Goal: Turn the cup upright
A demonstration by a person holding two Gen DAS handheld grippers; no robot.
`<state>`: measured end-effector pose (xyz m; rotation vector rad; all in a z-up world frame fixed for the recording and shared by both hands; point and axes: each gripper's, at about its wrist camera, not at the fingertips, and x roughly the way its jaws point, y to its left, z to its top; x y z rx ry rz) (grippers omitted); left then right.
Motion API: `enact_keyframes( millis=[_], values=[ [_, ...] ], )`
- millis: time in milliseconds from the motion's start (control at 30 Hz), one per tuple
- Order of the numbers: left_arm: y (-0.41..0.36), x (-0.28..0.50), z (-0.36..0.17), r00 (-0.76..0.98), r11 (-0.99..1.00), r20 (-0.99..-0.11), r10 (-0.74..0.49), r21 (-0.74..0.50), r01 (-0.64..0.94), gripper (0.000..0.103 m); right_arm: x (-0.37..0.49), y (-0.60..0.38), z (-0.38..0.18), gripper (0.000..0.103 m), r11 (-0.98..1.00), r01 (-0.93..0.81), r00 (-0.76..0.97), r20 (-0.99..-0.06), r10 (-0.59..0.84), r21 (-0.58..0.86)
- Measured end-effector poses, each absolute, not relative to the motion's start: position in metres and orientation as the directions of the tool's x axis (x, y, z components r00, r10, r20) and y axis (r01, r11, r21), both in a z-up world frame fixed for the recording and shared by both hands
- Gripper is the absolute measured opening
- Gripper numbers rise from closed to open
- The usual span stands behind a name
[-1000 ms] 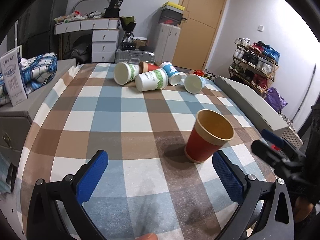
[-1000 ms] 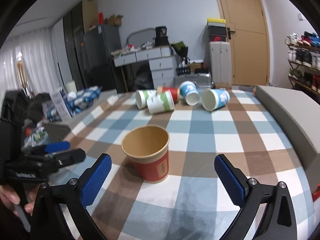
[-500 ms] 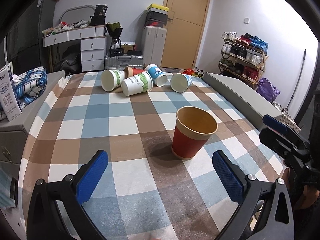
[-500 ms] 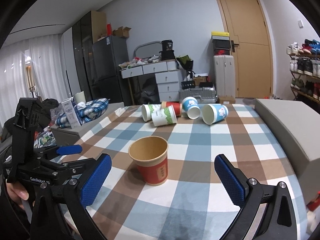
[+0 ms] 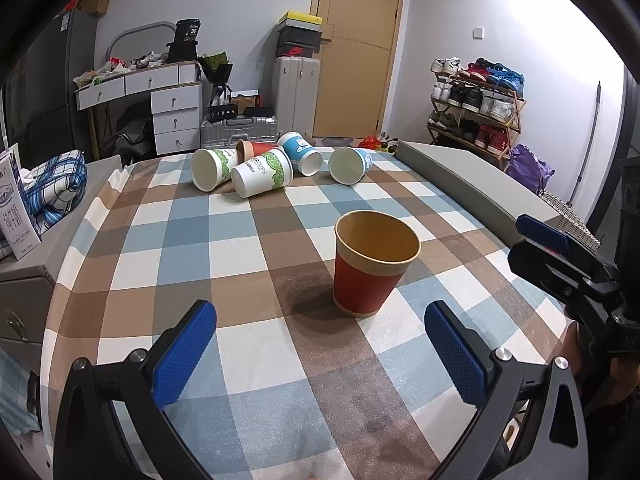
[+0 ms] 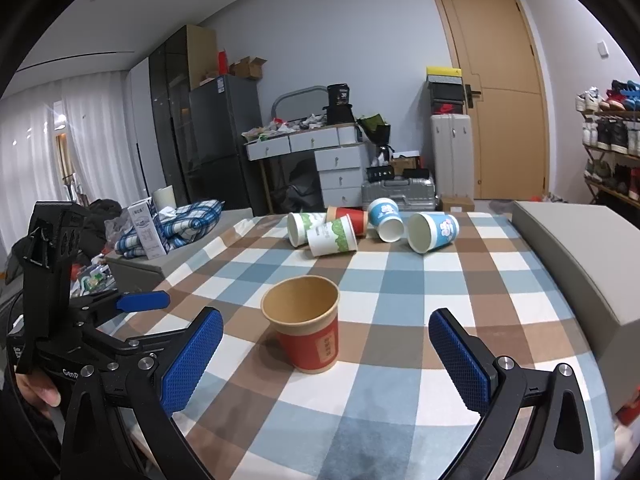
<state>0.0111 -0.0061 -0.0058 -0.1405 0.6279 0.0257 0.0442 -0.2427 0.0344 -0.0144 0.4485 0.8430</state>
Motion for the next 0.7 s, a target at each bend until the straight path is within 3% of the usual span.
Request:
enact_keyframes(
  millis=[700],
  values=[
    [-0.0071, 0.0104, -0.0055, 0.810, 0.990, -0.586, -0.020, -0.124, -0.066, 0.101, 0.0435, -0.2415, 0.0343, 0.103, 0.668, -0.726, 0.575, -0.391, 0.719, 0.161]
  ],
)
